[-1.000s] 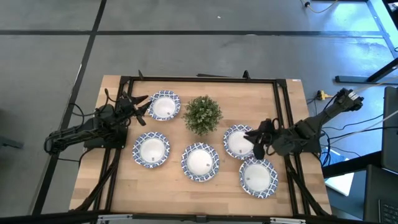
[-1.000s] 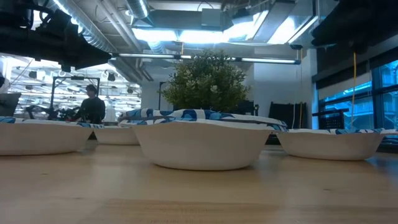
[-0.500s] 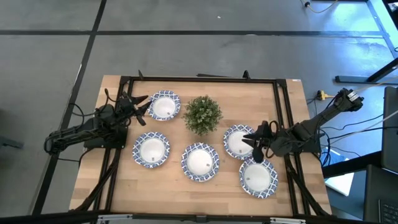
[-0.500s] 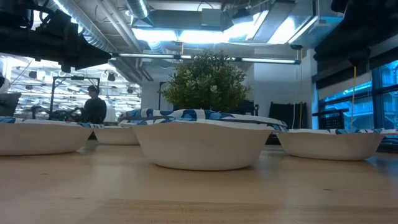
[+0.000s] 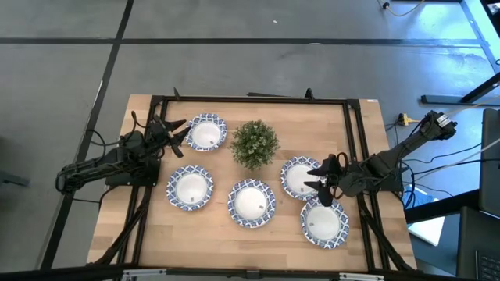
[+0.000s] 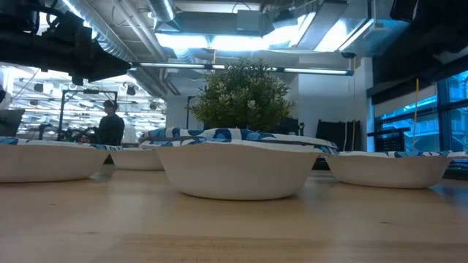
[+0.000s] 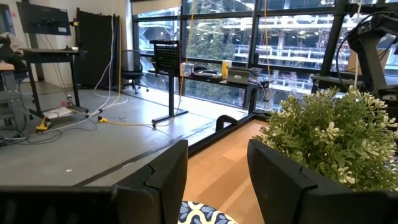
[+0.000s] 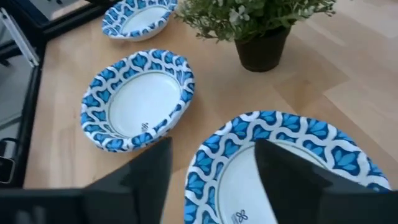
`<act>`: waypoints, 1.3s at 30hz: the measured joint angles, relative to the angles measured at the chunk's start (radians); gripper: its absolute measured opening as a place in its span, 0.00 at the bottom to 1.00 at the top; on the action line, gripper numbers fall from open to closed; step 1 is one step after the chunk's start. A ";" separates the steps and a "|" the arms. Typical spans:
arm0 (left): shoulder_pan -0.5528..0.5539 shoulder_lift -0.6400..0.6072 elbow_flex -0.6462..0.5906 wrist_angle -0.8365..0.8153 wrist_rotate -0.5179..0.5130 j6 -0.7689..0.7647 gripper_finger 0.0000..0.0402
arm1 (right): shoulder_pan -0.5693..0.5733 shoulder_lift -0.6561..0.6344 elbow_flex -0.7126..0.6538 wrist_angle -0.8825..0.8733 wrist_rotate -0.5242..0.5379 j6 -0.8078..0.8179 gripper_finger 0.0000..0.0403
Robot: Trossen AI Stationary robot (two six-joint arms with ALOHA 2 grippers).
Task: Nest bowls inside each other
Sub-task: Stack the white bowl on top of the other white bowl
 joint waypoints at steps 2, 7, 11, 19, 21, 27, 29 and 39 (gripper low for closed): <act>0.000 0.000 0.000 0.000 0.000 -0.001 0.40 | 0.000 0.000 0.000 0.021 -0.010 0.002 0.64; 0.000 0.000 0.000 0.000 0.000 -0.001 0.40 | 0.000 0.000 0.000 0.110 -0.054 0.000 0.70; 0.000 0.000 0.000 0.000 0.000 -0.001 0.40 | 0.000 0.000 0.000 0.149 -0.059 0.004 0.70; 0.000 0.000 0.000 0.000 0.000 -0.014 0.40 | -0.079 0.000 0.000 -0.158 -0.080 0.133 0.70; 0.000 0.000 0.000 0.000 0.000 -0.031 0.40 | -0.108 0.000 0.000 -0.270 -0.133 0.208 0.70; 0.000 0.000 0.000 0.000 0.000 -0.050 0.40 | -0.179 0.001 0.000 -0.430 -0.205 0.291 0.70; 0.000 0.000 0.000 0.000 0.000 -0.050 0.40 | -0.211 0.004 0.000 -0.456 -0.234 0.298 0.70; 0.000 0.000 0.000 0.000 0.000 -0.050 0.40 | -0.309 0.026 0.001 -0.531 -0.317 0.344 0.70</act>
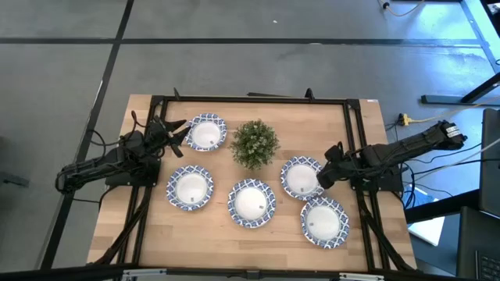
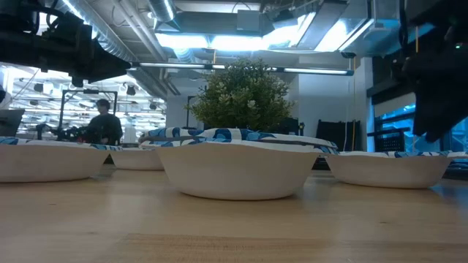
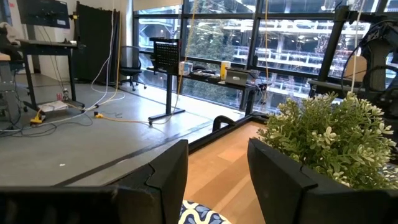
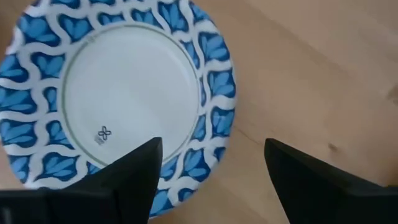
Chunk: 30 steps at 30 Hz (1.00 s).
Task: Nest bowls inside each other
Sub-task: Stack the white bowl on top of the other white bowl
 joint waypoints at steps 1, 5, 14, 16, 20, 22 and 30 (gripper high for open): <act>0.000 0.000 0.000 0.000 0.000 0.000 0.40 | -0.007 0.009 0.000 0.000 -0.014 0.000 0.70; 0.000 0.000 0.000 0.000 0.000 0.000 0.40 | -0.019 0.059 0.000 -0.002 -0.058 -0.001 0.70; 0.000 0.000 0.000 0.000 0.000 0.000 0.40 | -0.019 0.180 0.000 0.035 -0.136 -0.003 0.70; 0.000 0.000 0.000 0.000 0.000 0.000 0.40 | -0.019 0.197 0.000 0.048 -0.137 -0.002 0.69; 0.000 0.000 0.000 -0.001 0.000 0.000 0.40 | -0.019 0.228 0.000 0.102 -0.138 -0.003 0.65; 0.000 0.000 0.000 -0.002 0.000 0.000 0.40 | -0.019 0.243 0.000 0.117 -0.137 -0.004 0.62; 0.000 0.000 0.000 -0.011 0.000 0.000 0.40 | -0.019 0.263 0.000 0.113 -0.137 -0.006 0.46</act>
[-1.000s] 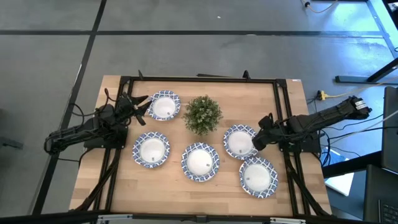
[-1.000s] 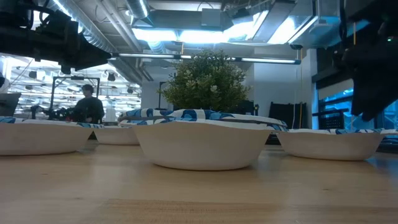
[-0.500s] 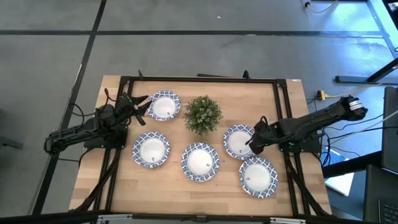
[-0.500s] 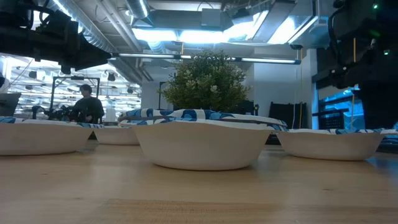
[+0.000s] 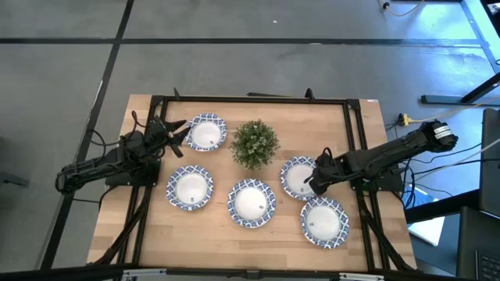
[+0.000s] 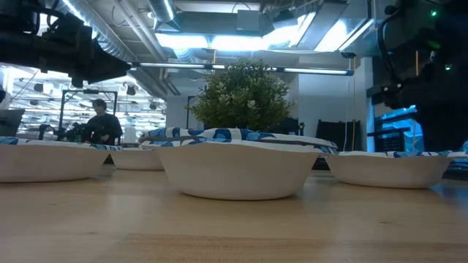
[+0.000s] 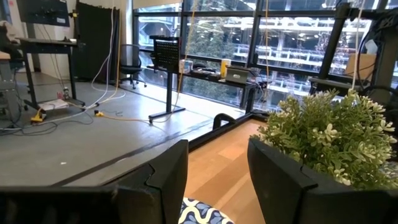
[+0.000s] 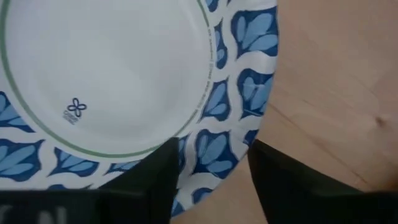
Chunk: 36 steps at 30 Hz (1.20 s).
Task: Nest bowls inside each other
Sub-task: Stack the white bowl on top of the other white bowl
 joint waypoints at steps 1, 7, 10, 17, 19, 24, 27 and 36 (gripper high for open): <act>0.000 0.000 0.000 -0.003 0.000 0.000 0.40 | 0.000 0.000 0.000 0.000 0.000 0.000 0.43; 0.000 0.000 0.000 -0.012 0.000 0.000 0.40 | 0.000 -0.001 0.000 0.000 0.001 -0.001 0.26; 0.000 0.000 0.000 -0.012 0.000 0.000 0.40 | 0.000 -0.001 0.000 0.002 0.001 -0.012 0.17; 0.000 0.000 0.000 -0.012 0.000 0.000 0.40 | 0.000 -0.002 0.001 0.024 0.000 -0.034 0.04; 0.000 0.000 0.000 -0.012 0.000 0.000 0.40 | 0.000 -0.002 0.001 0.035 -0.009 -0.051 0.02; 0.000 0.000 0.000 -0.012 0.000 0.000 0.40 | 0.000 -0.014 0.001 0.068 -0.016 -0.074 0.02; 0.000 0.000 0.000 -0.012 0.000 0.000 0.40 | 0.000 -0.039 0.000 0.115 -0.016 -0.097 0.02; 0.000 0.000 0.000 -0.015 0.000 0.000 0.40 | 0.000 -0.099 0.142 0.038 -0.016 -0.147 0.02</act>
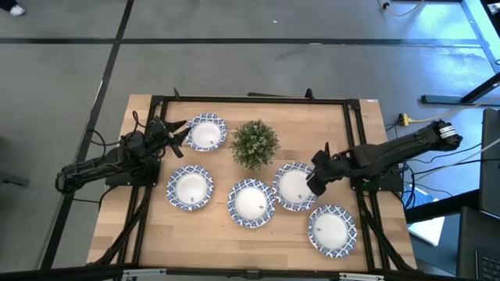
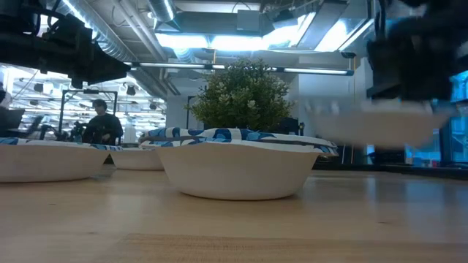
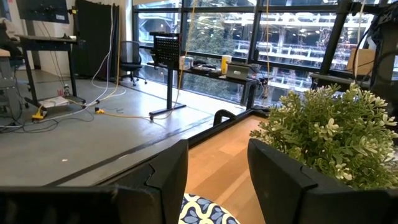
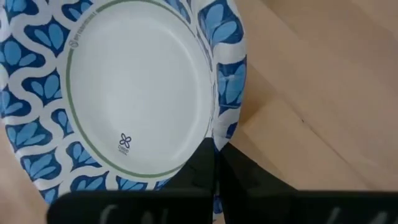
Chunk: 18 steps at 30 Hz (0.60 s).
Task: Nest bowls inside each other
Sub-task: Stack the white bowl on top of the other white bowl
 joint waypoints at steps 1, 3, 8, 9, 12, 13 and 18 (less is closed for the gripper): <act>0.000 0.000 0.000 0.000 0.000 0.000 0.40 | 0.000 -0.001 0.026 -0.004 -0.001 -0.008 0.02; 0.000 0.000 0.000 0.000 0.000 0.000 0.40 | 0.000 0.000 0.073 -0.003 -0.007 -0.015 0.02; 0.000 0.000 0.000 -0.001 0.000 0.000 0.40 | 0.000 0.045 0.177 0.032 -0.007 -0.058 0.02; 0.000 0.000 0.000 -0.001 0.000 0.000 0.40 | 0.000 0.063 0.196 0.036 -0.007 -0.064 0.02; 0.000 0.000 0.000 -0.004 0.000 0.000 0.40 | 0.000 0.132 0.244 0.070 -0.008 -0.108 0.02; 0.000 0.000 0.000 -0.005 0.000 0.000 0.40 | 0.000 0.160 0.260 0.086 -0.014 -0.121 0.02; 0.000 0.000 0.000 -0.005 0.000 0.000 0.40 | 0.000 0.301 0.332 0.132 -0.030 -0.203 0.02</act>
